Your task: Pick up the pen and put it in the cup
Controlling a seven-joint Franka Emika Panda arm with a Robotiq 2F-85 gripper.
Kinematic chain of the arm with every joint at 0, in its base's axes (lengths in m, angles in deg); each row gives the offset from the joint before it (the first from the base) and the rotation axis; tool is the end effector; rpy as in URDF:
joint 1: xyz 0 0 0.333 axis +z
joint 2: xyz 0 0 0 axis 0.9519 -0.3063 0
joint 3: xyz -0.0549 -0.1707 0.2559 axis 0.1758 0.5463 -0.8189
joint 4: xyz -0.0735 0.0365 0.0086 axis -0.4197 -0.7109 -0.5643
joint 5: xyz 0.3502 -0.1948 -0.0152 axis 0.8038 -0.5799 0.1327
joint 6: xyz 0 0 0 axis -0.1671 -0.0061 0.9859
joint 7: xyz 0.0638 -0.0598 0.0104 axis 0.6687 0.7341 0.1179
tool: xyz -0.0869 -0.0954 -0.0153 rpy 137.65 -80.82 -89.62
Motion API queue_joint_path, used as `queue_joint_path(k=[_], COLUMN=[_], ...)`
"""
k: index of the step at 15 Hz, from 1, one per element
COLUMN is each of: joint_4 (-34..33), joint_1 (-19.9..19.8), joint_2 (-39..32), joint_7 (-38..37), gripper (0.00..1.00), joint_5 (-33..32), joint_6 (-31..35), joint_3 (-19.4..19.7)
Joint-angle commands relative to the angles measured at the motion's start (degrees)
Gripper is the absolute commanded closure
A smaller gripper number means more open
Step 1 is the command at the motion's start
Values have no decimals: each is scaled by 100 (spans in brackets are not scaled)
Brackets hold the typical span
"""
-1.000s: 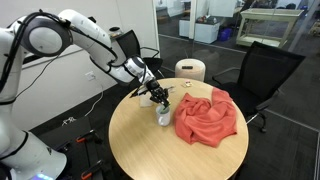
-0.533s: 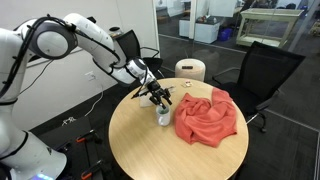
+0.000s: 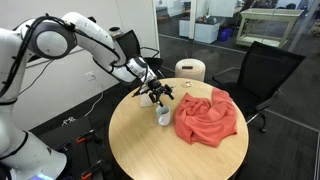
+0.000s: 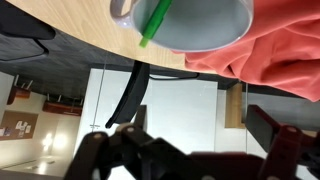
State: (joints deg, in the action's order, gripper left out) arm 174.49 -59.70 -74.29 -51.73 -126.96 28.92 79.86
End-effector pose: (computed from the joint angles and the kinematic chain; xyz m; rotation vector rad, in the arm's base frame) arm 0.6339 0.0540 0.1510 1.8144 -1.3597 0.8981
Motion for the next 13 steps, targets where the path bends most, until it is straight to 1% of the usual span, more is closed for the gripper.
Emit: queue_joint_path(k=[1, 7, 8, 13], joint_4=[120, 224, -15, 6], joint_1=[-26, -24, -55, -56], joint_2=[256, 506, 236, 305], joint_7=[-66, -107, -1, -1], gripper=[0, 0, 0, 0], joint_5=[-55, -99, -26, -26], joint_6=[-58, -23, -50, -50], joint_3=[-75, -80, -88, -95])
